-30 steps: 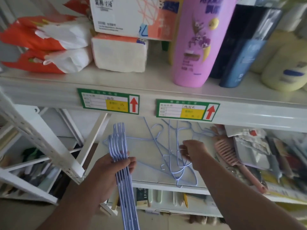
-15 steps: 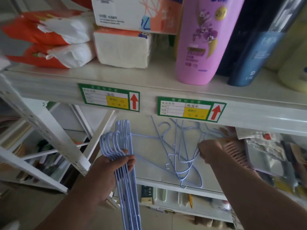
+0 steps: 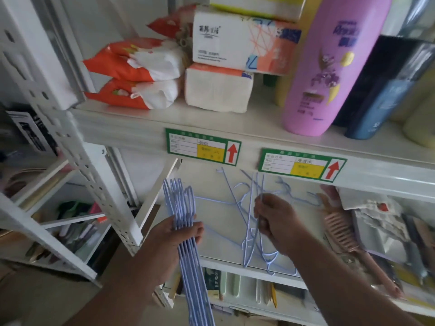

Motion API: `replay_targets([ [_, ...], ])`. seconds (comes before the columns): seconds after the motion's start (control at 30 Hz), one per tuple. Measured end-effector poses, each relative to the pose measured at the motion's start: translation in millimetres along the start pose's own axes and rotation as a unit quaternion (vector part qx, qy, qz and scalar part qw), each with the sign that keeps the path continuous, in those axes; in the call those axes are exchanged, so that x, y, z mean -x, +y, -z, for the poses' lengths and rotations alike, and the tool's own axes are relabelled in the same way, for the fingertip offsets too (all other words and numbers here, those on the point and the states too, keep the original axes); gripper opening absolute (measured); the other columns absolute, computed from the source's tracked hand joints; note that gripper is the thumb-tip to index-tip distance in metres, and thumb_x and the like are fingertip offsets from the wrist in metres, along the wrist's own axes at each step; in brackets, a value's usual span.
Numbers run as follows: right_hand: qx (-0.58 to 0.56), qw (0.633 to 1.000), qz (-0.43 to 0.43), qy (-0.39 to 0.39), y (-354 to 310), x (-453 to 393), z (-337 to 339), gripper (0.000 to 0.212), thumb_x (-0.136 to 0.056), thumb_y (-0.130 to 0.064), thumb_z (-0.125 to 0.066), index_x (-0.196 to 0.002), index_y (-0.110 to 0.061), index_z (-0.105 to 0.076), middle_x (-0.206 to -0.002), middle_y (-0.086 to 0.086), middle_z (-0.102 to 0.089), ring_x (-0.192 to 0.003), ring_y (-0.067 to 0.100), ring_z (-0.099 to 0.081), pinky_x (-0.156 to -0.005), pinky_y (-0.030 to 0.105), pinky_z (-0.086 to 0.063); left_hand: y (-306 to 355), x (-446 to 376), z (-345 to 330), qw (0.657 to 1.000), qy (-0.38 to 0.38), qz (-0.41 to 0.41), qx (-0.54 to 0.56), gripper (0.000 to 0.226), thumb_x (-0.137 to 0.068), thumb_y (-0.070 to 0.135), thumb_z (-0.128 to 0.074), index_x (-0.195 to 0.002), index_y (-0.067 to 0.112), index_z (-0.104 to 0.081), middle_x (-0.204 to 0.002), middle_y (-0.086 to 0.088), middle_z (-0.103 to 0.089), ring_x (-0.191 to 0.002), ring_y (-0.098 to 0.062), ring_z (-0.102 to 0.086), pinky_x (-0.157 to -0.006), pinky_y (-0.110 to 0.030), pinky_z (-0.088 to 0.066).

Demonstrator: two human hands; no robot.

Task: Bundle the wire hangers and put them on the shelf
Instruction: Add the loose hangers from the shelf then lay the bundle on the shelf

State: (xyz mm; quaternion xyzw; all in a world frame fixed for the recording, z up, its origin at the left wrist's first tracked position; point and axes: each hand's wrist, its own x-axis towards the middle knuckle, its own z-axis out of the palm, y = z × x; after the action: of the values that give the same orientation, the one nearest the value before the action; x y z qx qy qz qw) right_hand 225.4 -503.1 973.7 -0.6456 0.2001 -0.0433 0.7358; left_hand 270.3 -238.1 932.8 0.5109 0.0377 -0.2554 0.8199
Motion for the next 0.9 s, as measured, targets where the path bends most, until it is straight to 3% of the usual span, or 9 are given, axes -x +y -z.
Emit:
replay_targets([
  [0.17,0.074,0.996,-0.006,-0.057,12.0,43.5,-42.6,0.016,-0.101,0.004,-0.055,-0.085,0.003,-0.058,-0.065,0.011,-0.055,-0.043,0.016,-0.041,-0.041,0.021,-0.034,-0.1,1.1,0.7,1.0,-0.001,0.006,0.021,0.041,-0.076,-0.004,-0.077,-0.116,0.002,-0.069,-0.102,-0.026,-0.075,-0.092,-0.034,-0.075,-0.095,-0.048,-0.056],
  [0.43,0.178,0.975,-0.056,-0.118,46.4,75.8,-84.1,0.024,-0.098,-0.007,-0.06,-0.077,-0.018,-0.066,-0.059,0.002,-0.055,-0.042,0.014,-0.043,-0.043,0.022,-0.037,1.1,13.4,5.2,1.0,0.022,0.011,0.002,0.029,-0.09,-0.013,-0.062,-0.104,0.005,-0.079,-0.101,-0.025,-0.077,-0.096,-0.036,-0.074,-0.096,-0.052,-0.055],
  [0.53,0.19,0.972,-0.059,-0.126,56.3,81.3,-89.8,0.026,-0.094,-0.007,-0.062,-0.075,-0.023,-0.068,-0.054,-0.001,-0.053,-0.04,0.015,-0.043,-0.042,0.022,-0.038,1.2,16.1,6.5,0.999,0.034,0.002,-0.02,0.028,-0.09,-0.012,-0.064,-0.093,0.008,-0.083,-0.1,-0.025,-0.075,-0.094,-0.037,-0.072,-0.097,-0.053,-0.055],
  [0.7,0.288,0.949,-0.034,-0.122,69.9,86.4,-95.3,0.01,-0.086,-0.019,-0.068,-0.082,-0.028,-0.07,-0.058,-0.001,-0.061,-0.043,0.016,-0.053,-0.045,0.03,-0.047,1.0,19.7,11.0,0.999,0.022,-0.025,-0.033,0.016,-0.086,-0.001,-0.074,-0.1,0.006,-0.08,-0.101,-0.026,-0.072,-0.093,-0.034,-0.07,-0.087,-0.044,-0.056],
  [0.9,0.311,0.94,-0.041,-0.136,75.7,85.7,-90.7,0.013,-0.08,-0.025,-0.071,-0.092,-0.031,-0.074,-0.062,-0.001,-0.067,-0.051,0.013,-0.06,-0.054,0.036,-0.057,3.2,22.8,13.5,0.999,0.013,-0.032,-0.016,0.022,-0.076,0.004,-0.076,-0.098,0.006,-0.078,-0.097,-0.026,-0.071,-0.093,-0.038,-0.067,-0.084,-0.046,-0.054],
])
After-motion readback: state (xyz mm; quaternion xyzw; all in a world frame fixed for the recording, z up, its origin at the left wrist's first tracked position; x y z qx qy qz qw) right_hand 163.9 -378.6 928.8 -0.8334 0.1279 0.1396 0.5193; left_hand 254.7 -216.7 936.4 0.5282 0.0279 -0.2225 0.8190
